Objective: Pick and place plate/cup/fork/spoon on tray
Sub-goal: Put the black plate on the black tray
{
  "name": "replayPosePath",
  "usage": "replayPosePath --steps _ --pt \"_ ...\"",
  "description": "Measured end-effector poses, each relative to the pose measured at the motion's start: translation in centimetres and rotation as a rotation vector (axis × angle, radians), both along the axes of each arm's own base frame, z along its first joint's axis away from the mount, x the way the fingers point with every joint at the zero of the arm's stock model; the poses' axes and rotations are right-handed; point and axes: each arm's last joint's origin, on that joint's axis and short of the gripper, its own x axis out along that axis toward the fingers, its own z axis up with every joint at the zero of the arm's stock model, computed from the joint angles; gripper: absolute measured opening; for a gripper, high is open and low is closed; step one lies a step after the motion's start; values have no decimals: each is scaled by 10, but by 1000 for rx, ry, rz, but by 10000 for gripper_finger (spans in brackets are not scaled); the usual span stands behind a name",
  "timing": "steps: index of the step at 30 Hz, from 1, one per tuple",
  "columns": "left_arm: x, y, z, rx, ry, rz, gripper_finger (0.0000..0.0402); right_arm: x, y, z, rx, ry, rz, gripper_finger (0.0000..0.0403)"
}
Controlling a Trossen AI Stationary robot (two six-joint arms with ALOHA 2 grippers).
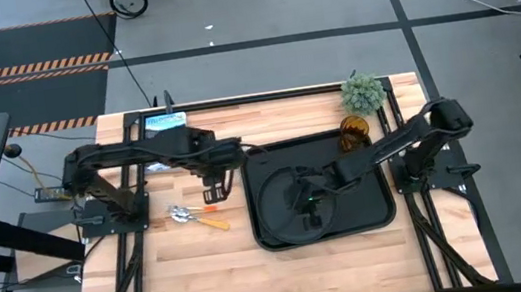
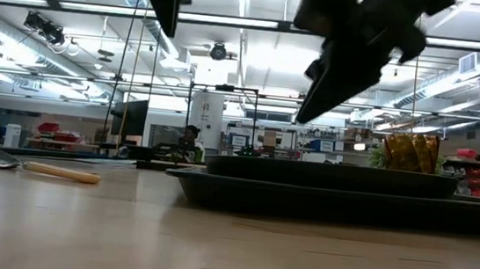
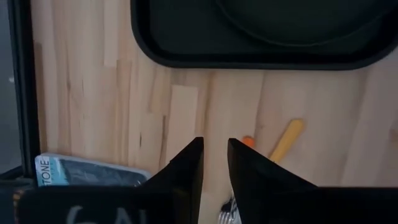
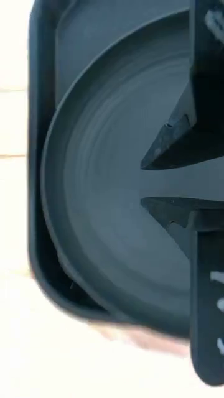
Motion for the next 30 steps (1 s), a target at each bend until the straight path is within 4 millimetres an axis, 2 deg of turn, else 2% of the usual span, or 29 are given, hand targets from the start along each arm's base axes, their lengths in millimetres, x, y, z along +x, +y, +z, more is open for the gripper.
replayPosePath --steps 7,12,25,30 --pt "-25 -13 27 -11 -107 -25 80 15 -11 -36 -25 78 -27 87" --pt "-38 -20 40 -25 -174 -26 80 14 -18 -53 -14 179 -35 87" --pt "-41 -21 45 -33 -221 -17 80 -28 -26 -49 10 565 -130 81" --pt "-40 -21 46 -33 -234 -20 80 -31 -31 -48 12 609 -147 77"
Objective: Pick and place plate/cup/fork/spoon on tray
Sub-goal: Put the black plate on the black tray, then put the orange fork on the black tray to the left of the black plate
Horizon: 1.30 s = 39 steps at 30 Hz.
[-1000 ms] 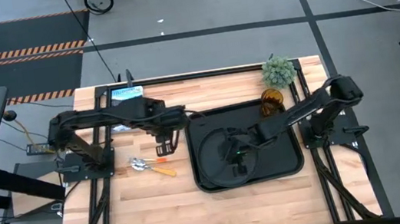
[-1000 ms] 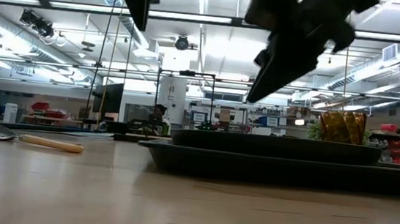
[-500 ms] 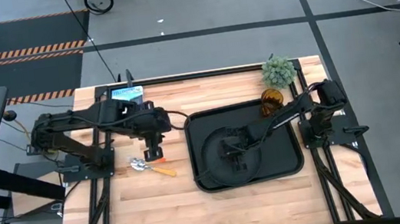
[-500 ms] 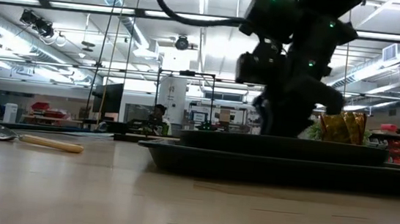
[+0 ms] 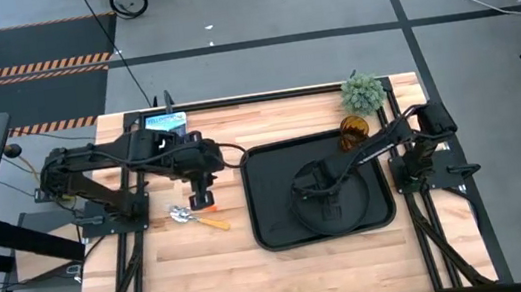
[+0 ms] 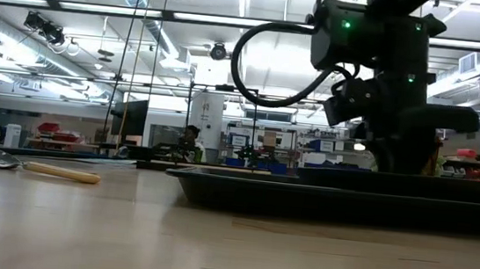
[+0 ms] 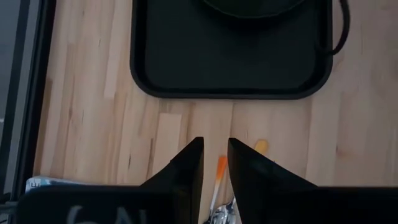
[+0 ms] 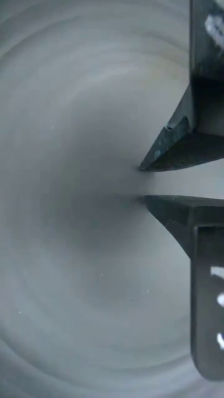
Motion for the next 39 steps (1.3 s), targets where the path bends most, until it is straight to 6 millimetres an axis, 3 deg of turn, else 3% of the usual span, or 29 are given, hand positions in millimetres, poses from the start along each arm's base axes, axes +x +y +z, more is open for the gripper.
replayPosePath --steps 5,10,15,19,23,39 --pt "7 -1 4 5 -81 -22 80 3 -3 10 -2 -7 5 75" --pt "16 -1 10 24 -185 -54 80 5 -7 34 -8 -75 21 75" --pt "17 0 4 70 -171 -70 80 6 -16 63 -29 -245 24 75" --pt "17 -1 -24 124 -71 -71 80 12 -22 83 -128 -474 31 75" --pt "14 -4 -54 124 31 -72 80 17 -28 92 -185 -586 44 75" --pt "-2 -8 -163 80 251 -217 80 20 -44 97 -230 -623 64 74"
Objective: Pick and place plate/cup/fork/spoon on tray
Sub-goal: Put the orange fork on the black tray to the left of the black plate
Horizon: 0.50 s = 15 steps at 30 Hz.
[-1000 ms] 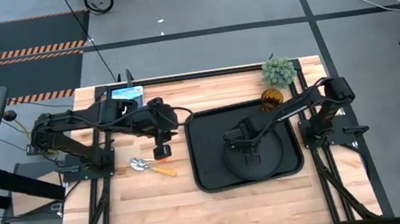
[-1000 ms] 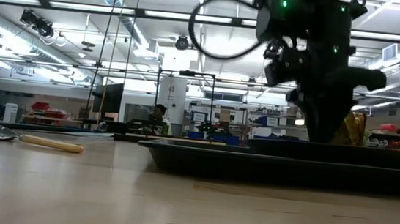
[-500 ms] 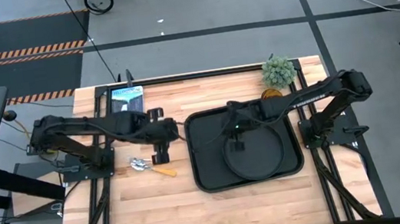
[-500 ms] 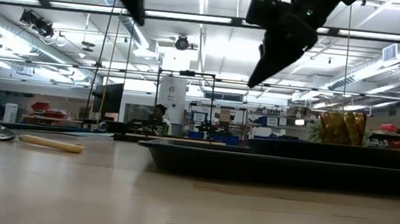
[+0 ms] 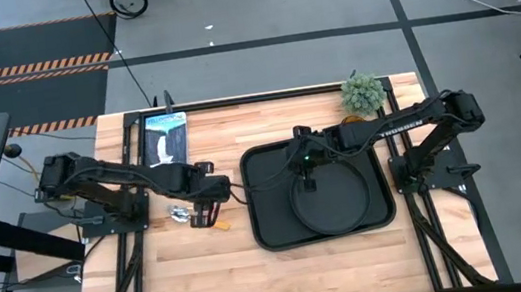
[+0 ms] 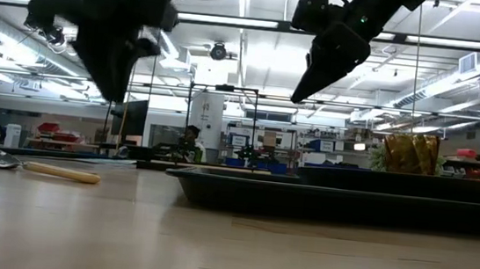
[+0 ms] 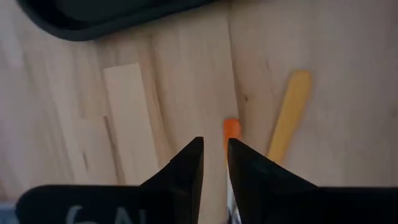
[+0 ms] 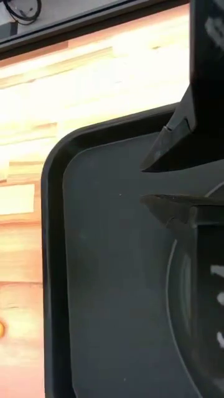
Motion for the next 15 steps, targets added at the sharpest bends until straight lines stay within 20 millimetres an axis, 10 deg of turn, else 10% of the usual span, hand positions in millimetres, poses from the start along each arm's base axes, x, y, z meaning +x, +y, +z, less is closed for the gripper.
replayPosePath --steps 15 --pt "-15 33 -37 -133 93 120 143 1 0 3 -23 -17 38 74"
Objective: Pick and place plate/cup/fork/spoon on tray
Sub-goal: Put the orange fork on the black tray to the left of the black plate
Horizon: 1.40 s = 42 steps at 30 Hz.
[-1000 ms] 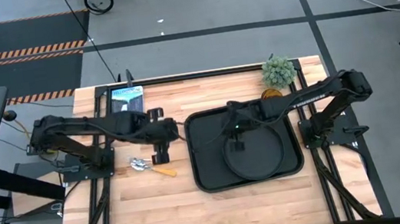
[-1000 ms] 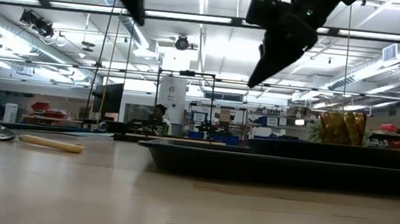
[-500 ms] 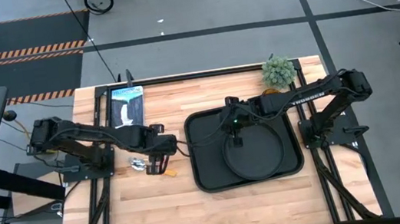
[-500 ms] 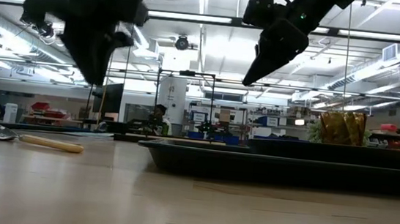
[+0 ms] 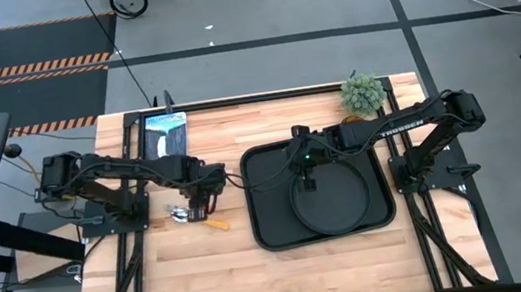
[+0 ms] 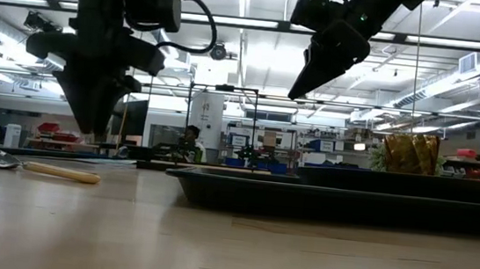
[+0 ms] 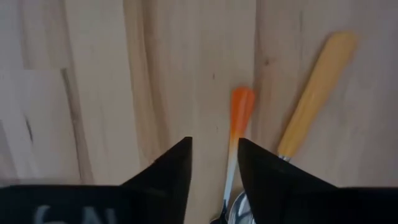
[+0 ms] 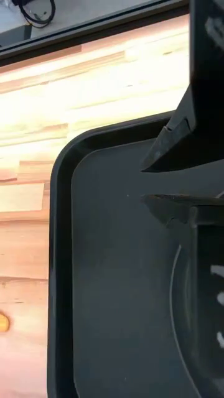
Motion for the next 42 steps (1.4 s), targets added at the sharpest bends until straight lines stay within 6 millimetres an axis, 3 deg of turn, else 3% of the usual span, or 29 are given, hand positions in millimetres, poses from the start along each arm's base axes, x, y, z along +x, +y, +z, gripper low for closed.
replayPosePath --steps 8,28,34,42 --pt "2 2 -13 30 75 53 198 3 2 2 24 -36 20 74" --pt "2 -8 -51 -8 347 42 192 4 7 3 41 -59 39 74" --pt "1 -15 -54 72 367 9 192 5 7 4 35 -71 47 74" --pt "1 -15 -61 53 418 10 177 7 8 5 49 -90 69 74"
